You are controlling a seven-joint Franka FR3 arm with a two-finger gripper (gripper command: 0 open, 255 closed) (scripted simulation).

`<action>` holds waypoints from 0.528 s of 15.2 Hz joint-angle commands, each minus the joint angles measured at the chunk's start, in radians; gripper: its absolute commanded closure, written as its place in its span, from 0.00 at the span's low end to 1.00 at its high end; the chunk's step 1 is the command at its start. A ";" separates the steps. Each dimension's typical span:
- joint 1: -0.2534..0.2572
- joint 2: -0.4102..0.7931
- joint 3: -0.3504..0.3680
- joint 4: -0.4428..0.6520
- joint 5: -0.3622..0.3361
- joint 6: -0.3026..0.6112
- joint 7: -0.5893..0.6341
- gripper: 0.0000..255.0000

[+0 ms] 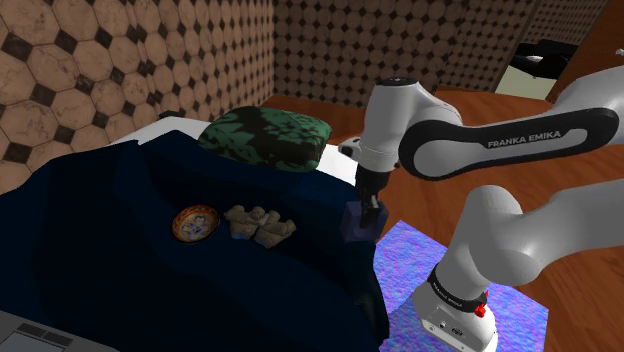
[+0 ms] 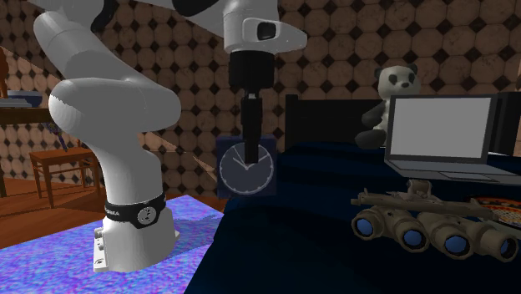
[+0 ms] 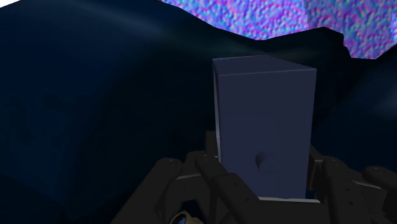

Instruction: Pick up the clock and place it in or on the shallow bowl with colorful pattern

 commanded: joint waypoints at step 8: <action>-0.004 -0.022 -0.007 0.111 -0.007 -0.133 -0.001 1.00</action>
